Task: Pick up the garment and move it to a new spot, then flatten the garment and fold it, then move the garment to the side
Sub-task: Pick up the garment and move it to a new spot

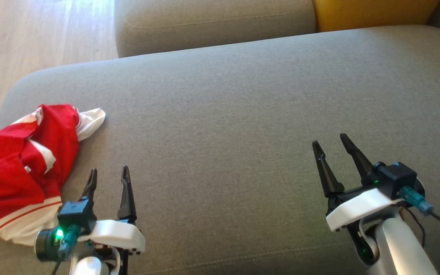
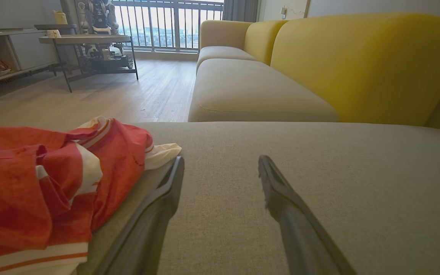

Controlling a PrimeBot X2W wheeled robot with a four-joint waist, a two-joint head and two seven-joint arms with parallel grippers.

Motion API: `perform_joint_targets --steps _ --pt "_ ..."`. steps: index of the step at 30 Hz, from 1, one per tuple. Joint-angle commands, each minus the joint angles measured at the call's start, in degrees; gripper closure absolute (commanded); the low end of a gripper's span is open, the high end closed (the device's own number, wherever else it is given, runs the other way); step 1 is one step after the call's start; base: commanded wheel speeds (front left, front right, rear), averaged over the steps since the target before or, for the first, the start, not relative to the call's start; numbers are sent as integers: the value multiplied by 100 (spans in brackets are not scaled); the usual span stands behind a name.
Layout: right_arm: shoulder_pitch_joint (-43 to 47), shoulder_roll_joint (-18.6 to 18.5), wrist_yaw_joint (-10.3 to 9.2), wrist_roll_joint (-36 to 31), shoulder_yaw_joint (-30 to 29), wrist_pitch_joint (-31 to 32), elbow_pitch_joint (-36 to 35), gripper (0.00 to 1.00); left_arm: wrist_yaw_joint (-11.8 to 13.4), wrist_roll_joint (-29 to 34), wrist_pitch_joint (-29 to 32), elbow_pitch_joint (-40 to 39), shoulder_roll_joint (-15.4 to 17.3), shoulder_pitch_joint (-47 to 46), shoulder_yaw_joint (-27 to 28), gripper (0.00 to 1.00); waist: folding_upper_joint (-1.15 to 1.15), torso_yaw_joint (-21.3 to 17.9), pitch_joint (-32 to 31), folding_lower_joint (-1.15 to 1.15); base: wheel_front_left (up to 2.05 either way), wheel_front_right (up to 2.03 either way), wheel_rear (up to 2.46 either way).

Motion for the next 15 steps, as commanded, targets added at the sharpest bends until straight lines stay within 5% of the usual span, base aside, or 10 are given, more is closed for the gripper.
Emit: perform_joint_targets --steps 1,15 --pt "-280 -52 -1 -8 110 -54 -222 0 -12 68 -71 -173 -3 -263 230 0 0 42 1 0 0 0 0" --pt "-137 -52 -1 38 342 -54 -405 0 -201 234 -71 -245 -74 -204 626 0 0 1071 -42 0 0 0 0"
